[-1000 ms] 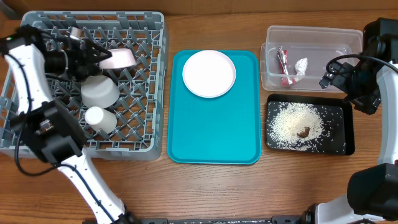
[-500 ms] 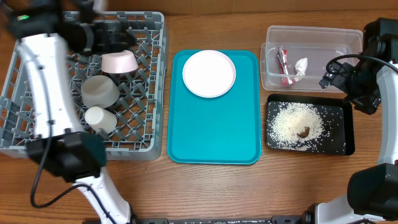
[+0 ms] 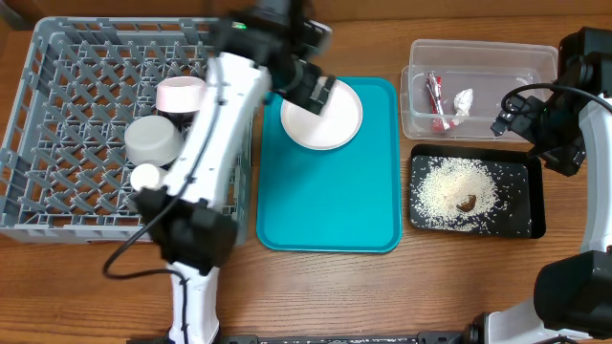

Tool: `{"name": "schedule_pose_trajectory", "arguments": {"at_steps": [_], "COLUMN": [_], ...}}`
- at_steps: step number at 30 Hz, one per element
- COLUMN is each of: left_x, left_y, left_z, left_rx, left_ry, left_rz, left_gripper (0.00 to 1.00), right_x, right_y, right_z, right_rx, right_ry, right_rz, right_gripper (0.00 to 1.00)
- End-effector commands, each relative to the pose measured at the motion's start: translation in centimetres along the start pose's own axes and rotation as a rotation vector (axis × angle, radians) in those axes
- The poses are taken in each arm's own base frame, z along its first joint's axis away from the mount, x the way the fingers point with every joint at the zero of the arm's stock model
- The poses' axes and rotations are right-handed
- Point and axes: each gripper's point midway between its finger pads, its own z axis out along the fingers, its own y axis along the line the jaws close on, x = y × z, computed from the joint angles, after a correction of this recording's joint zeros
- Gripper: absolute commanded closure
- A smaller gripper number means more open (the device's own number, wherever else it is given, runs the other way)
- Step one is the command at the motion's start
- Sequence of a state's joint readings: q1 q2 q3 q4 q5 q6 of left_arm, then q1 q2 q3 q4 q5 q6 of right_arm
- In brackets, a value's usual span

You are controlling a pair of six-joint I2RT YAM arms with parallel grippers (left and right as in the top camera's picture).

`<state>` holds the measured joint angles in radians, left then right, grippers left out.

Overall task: Sort waste into correct bins and load items into the dishwasher
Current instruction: 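Reach the left gripper to the large pink plate and grasp its edge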

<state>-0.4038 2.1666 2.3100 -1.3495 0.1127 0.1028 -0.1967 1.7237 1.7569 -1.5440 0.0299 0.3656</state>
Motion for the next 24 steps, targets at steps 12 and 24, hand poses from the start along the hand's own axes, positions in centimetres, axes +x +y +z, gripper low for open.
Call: {"name": "schedule_pose_trajectory", "arguments": {"at_steps": [12, 24], "left_x": [3.8, 6.7], "left_y": [-5.2, -6.0], "left_z": [13.6, 18.2], "left_rx": [-0.040, -0.064], "left_ry": [0.266, 0.382], "left_rz": [0.084, 0.105], "left_gripper": [0.02, 0.40], "right_x": [-0.5, -0.4], "right_y": [0.1, 0.2], "right_z": [-1.3, -1.3], "right_rx": [-0.019, -0.027], "right_ry": [-0.045, -0.041], "right_rz": [0.004, 0.004], "right_gripper": [0.00, 0.00]}}
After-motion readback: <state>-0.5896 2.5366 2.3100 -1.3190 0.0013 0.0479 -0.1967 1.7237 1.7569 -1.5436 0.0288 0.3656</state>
